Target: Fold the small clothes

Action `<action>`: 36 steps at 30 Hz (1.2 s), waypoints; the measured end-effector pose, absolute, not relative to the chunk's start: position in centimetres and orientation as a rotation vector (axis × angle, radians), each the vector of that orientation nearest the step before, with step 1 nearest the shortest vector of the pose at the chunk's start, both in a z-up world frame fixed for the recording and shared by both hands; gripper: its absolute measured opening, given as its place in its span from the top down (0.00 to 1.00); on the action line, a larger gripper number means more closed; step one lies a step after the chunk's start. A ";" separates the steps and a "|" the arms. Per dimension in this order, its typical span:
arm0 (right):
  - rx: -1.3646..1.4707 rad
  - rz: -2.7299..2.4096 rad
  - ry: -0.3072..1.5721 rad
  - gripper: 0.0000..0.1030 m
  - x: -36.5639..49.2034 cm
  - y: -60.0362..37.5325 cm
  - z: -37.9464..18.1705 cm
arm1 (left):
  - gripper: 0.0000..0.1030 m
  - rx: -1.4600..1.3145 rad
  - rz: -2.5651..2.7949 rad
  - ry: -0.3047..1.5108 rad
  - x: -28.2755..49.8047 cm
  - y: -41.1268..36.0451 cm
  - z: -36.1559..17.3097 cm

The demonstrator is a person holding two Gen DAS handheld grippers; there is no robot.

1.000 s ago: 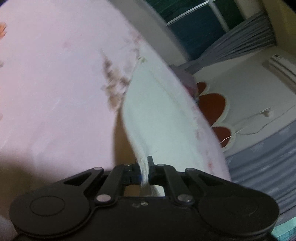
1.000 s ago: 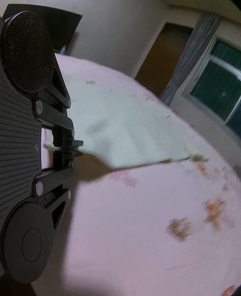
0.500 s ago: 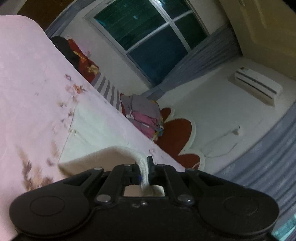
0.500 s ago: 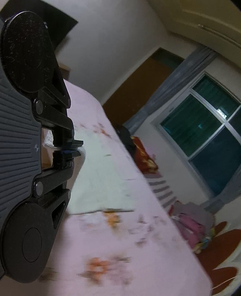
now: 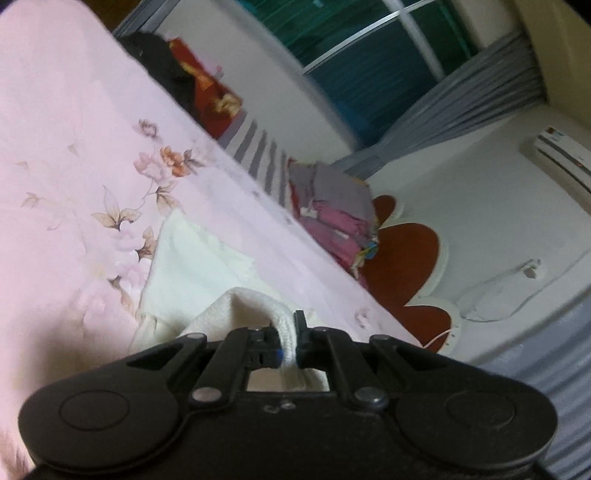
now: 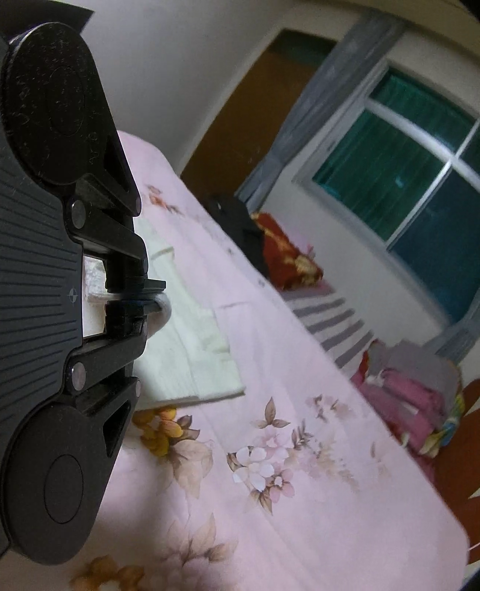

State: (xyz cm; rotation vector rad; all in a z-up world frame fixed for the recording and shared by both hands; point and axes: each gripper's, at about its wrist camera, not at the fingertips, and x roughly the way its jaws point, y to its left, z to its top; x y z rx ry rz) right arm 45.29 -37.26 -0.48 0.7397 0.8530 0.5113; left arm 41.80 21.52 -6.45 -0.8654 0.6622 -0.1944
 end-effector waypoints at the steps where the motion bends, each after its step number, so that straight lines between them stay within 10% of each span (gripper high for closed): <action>1: 0.749 0.501 0.869 0.98 46.2 -37.0 -1.2 | 0.96 -0.873 -0.186 0.674 43.1 21.8 -7.1; 13: 0.864 0.413 0.967 0.97 57.0 -33.3 -8.4 | 0.89 -0.833 -0.175 0.787 54.8 21.9 -12.7; 14: 0.921 0.432 0.968 0.93 57.9 -33.4 -9.3 | 0.77 -0.799 -0.166 0.786 55.3 21.7 -12.6; 16: 0.987 0.399 0.957 0.30 58.5 -33.9 -10.3 | 0.65 -0.692 -0.128 0.777 55.5 21.4 -11.7; 17: 0.983 0.376 0.916 0.26 58.3 -34.3 -10.0 | 0.52 -0.639 -0.117 0.760 55.4 21.2 -11.0; 19: 0.952 0.379 0.860 0.26 58.0 -35.1 -9.5 | 0.35 -0.547 -0.102 0.709 54.8 21.1 -9.8; 23: 0.760 0.418 0.854 0.29 57.6 -34.7 -8.4 | 0.58 -0.420 -0.171 0.772 55.4 20.5 -9.8; 29: 0.367 0.455 0.956 0.53 57.9 -30.1 -9.0 | 0.65 -0.225 -0.172 0.896 56.8 18.4 -11.8; 33: 0.224 0.480 0.964 0.88 57.6 -28.3 -9.6 | 0.88 -0.173 -0.155 0.898 56.7 18.0 -12.1; 36: 0.157 0.497 0.950 0.95 57.2 -27.6 -9.2 | 0.98 -0.208 -0.135 0.881 56.5 18.7 -12.2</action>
